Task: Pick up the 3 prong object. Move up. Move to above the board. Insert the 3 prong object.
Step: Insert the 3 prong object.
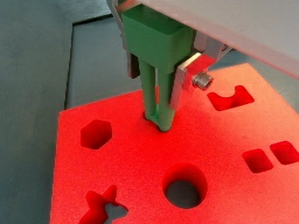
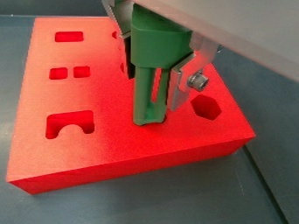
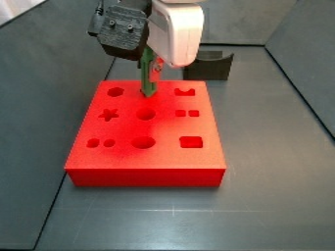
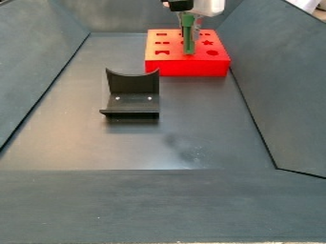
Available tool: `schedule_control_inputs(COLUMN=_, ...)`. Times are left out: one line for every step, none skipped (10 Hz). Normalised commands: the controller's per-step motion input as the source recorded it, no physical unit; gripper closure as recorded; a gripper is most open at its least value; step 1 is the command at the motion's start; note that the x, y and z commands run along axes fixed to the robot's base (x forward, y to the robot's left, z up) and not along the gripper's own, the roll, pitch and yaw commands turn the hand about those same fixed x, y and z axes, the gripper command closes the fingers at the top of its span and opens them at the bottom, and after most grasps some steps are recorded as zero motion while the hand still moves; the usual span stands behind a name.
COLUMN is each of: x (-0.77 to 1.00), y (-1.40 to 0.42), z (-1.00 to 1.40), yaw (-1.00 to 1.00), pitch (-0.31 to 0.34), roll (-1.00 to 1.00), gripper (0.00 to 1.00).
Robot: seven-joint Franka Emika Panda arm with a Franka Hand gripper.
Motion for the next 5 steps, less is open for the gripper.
schedule_control_inputs(x=0.0, y=0.04, z=-1.0, yaw=0.0, pitch=-0.099, roll=0.0, gripper=1.0)
schedule_control_inputs(x=0.17, y=0.05, z=-0.68, yaw=0.0, pitch=-0.044, roll=-0.05, gripper=1.0)
schedule_control_inputs(x=0.0, y=0.0, z=0.0, yaw=0.01, pitch=0.0, roll=0.0, gripper=1.0)
schedule_control_inputs(x=0.0, y=0.0, z=0.0, yaw=0.0, pitch=-0.019, roll=0.0, gripper=1.0)
schedule_control_inputs(x=0.0, y=-0.06, z=-0.03, yaw=0.01, pitch=-0.033, roll=0.05, gripper=1.0)
